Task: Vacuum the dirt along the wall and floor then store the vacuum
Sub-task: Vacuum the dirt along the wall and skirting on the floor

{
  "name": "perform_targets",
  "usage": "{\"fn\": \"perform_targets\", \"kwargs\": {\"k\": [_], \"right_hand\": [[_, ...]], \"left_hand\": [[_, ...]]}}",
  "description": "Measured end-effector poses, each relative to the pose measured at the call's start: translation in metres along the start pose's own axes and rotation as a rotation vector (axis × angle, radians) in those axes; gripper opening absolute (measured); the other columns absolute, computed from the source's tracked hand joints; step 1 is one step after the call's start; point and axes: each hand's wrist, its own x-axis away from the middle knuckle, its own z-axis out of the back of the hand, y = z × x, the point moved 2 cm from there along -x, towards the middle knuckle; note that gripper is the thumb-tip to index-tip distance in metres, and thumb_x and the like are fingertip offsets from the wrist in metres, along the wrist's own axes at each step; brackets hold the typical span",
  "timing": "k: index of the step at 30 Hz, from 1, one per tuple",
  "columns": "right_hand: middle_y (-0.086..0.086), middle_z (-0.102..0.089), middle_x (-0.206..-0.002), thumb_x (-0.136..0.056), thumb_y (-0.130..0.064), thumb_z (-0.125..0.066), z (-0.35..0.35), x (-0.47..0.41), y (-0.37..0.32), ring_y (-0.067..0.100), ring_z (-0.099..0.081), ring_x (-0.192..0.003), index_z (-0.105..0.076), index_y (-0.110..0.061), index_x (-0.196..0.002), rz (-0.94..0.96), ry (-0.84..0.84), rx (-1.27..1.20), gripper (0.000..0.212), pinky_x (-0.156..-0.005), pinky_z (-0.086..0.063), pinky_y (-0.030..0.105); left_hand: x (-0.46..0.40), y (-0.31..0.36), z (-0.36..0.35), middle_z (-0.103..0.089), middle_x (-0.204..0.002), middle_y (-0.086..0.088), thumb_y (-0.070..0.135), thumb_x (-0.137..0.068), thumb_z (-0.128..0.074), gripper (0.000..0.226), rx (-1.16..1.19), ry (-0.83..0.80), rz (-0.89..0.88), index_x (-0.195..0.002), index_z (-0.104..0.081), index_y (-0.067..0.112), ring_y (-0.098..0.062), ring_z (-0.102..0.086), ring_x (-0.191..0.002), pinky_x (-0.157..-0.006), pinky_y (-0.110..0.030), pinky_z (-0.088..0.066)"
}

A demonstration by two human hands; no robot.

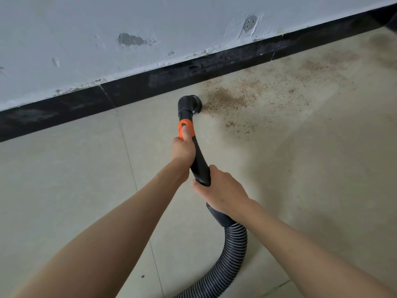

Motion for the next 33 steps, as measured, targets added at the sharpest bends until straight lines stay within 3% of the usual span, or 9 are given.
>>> {"fn": "perform_targets", "kwargs": {"k": [5, 9, 21, 25, 29, 33], "right_hand": [[0.002, -0.062, -0.086, -0.093, -0.043, -0.048, 0.006, 0.001, 0.014, 0.024, -0.063, -0.079, -0.047, -0.014, -0.1, -0.032, 0.053, -0.003, 0.03, -0.063, -0.042, 0.032], [0.001, -0.063, -0.087, -0.093, -0.045, -0.049, 0.009, -0.001, 0.018, 0.023, -0.064, -0.079, -0.048, -0.014, -0.1, -0.039, 0.054, -0.014, 0.032, -0.065, -0.044, 0.032], [-0.005, -0.052, -0.075, -0.094, -0.046, -0.047, -0.004, 0.011, -0.003, 0.021, -0.055, -0.073, -0.042, -0.017, -0.093, 0.08, -0.079, 0.078, 0.03, -0.058, -0.036, 0.029], [-0.003, -0.057, -0.077, -0.094, -0.046, -0.047, -0.003, 0.024, 0.006, 0.021, -0.058, -0.072, -0.041, -0.017, -0.091, 0.051, -0.06, 0.052, 0.03, -0.058, -0.038, 0.028], [0.003, -0.063, -0.088, -0.094, -0.045, -0.047, 0.005, 0.032, 0.017, 0.024, -0.063, -0.082, -0.045, -0.014, -0.097, -0.026, -0.013, 0.002, 0.031, -0.069, -0.045, 0.033], [0.004, -0.063, -0.09, -0.094, -0.044, -0.048, 0.012, 0.029, 0.025, 0.025, -0.064, -0.082, -0.046, -0.013, -0.101, -0.071, 0.018, -0.034, 0.032, -0.067, -0.045, 0.033]], "left_hand": [[0.0, 0.001, -0.023, -0.059, -0.115, -0.02, 0.06, -0.092, -0.027, 0.067, -0.025, -0.072, -0.021, -0.123, -0.046, 0.004, -0.036, -0.059, -0.106, -0.095, -0.05, -0.047], [-0.001, 0.004, -0.029, -0.059, -0.106, -0.017, 0.058, -0.094, -0.027, 0.064, -0.038, -0.085, -0.042, -0.123, -0.046, 0.004, -0.032, -0.059, -0.097, -0.094, -0.049, -0.048], [0.009, -0.016, 0.018, -0.06, -0.109, -0.019, 0.057, -0.094, -0.026, 0.057, 0.029, 0.114, 0.003, -0.114, -0.045, 0.008, -0.035, -0.06, -0.103, -0.093, -0.049, -0.049], [0.019, -0.02, 0.009, -0.06, -0.111, -0.02, 0.058, -0.094, -0.026, 0.061, 0.004, 0.054, 0.007, -0.118, -0.046, 0.005, -0.035, -0.06, -0.103, -0.094, -0.05, -0.048], [0.023, -0.014, -0.016, -0.061, -0.111, -0.02, 0.06, -0.093, -0.025, 0.066, -0.051, -0.046, 0.003, -0.12, -0.048, 0.003, -0.035, -0.06, -0.103, -0.094, -0.049, -0.048], [0.024, -0.007, -0.035, -0.06, -0.113, -0.02, 0.06, -0.092, -0.027, 0.068, -0.081, -0.123, -0.024, -0.121, -0.048, 0.003, -0.035, -0.06, -0.103, -0.094, -0.049, -0.048]]}}
